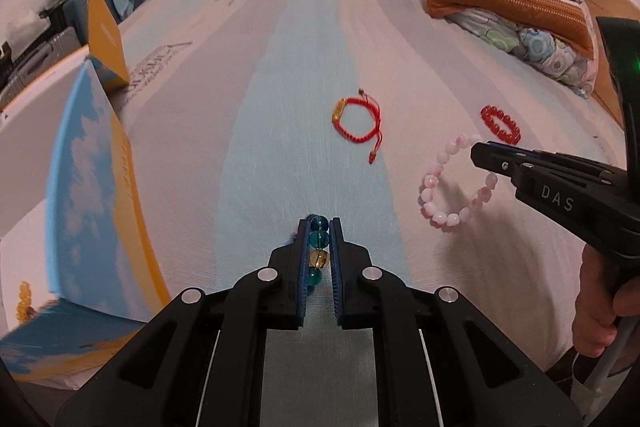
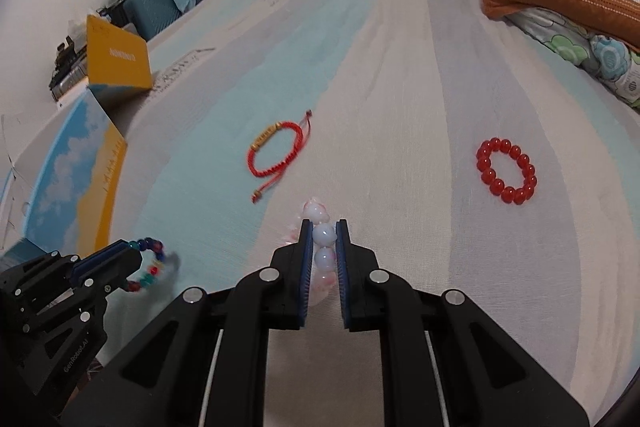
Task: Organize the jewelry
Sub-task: 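Grasp the multicolour glass bracelet with left tool while right tool grasps pink-white bracelet, then carry both bracelets into the white box and open both tools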
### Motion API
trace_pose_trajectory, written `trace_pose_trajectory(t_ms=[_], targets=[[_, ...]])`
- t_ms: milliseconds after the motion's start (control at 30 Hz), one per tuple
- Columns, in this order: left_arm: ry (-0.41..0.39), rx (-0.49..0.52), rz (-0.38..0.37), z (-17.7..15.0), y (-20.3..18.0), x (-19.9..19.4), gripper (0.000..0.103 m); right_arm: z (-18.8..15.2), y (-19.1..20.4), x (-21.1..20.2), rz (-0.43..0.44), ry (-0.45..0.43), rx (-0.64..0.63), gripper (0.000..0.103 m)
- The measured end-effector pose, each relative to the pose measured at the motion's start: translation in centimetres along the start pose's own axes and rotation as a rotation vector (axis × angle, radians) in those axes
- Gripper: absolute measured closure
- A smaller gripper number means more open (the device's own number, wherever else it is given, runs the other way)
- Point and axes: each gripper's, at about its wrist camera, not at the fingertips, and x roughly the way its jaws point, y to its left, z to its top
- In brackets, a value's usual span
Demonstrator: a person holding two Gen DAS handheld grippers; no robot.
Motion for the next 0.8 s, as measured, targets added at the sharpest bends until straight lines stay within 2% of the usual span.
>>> trace_pose_trajectory(t_ms=[100,533,800], targets=[[-0.009,-0.006,-0.023,0.4,0.2,-1.1,0.094,0.2,0.3,-0.8,0.007,-0.008,0.004,0.092],[-0.068,-0.009,-0.007,2.7,1.7,-5.7,0.094,1.8,1.7,-3.6,0.022,-0.028,0.014,0.092],[-0.105,-0.028,0.021,3.9,3.9,-8.7,0.094,3.4,4.3,-5.0,0.027,-0.054,0.001,0.092]])
